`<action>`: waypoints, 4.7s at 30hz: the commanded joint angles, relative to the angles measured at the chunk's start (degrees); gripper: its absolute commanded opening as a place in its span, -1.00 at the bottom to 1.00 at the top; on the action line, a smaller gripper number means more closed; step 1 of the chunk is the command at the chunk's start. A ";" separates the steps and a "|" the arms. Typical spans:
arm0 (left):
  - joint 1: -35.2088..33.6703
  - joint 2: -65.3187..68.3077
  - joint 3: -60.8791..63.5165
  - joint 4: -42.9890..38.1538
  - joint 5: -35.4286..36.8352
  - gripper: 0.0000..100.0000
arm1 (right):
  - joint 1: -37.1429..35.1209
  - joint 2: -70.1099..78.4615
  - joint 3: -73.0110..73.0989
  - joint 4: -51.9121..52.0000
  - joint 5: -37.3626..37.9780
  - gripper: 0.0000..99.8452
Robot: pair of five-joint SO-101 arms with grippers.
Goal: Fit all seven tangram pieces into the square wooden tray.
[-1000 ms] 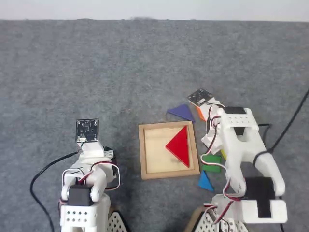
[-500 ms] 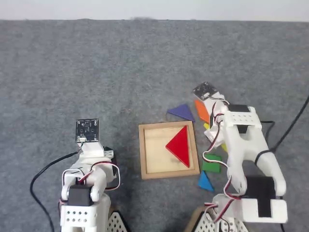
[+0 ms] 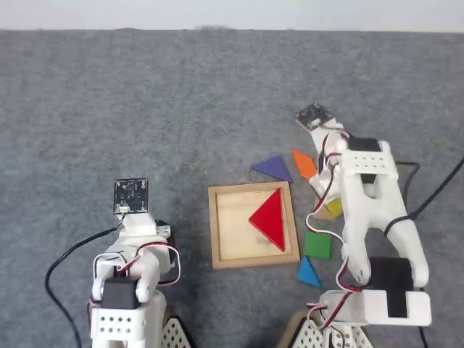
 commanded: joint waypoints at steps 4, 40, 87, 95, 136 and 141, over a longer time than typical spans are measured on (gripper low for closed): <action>-0.35 -1.14 -0.66 0.09 -0.53 -0.97 | -4.70 -0.31 -12.66 10.33 -4.04 -0.96; -0.35 -1.14 -0.66 0.09 -0.53 -0.97 | -41.89 -6.55 7.38 -15.52 -16.00 -0.96; -0.35 -1.14 -0.66 0.09 -0.53 -0.97 | -37.58 0.66 1.76 -16.66 -17.14 -0.70; -0.35 -1.14 -0.66 0.09 -0.53 -0.97 | -31.78 0.66 -0.53 -18.07 -17.32 -0.59; -0.35 -1.14 -0.66 0.09 -0.53 -0.97 | -25.71 -8.04 15.82 -22.20 -16.97 -0.97; -0.35 -1.14 -0.66 0.09 -0.53 -0.97 | -31.78 -15.16 19.43 -21.41 -17.05 -0.97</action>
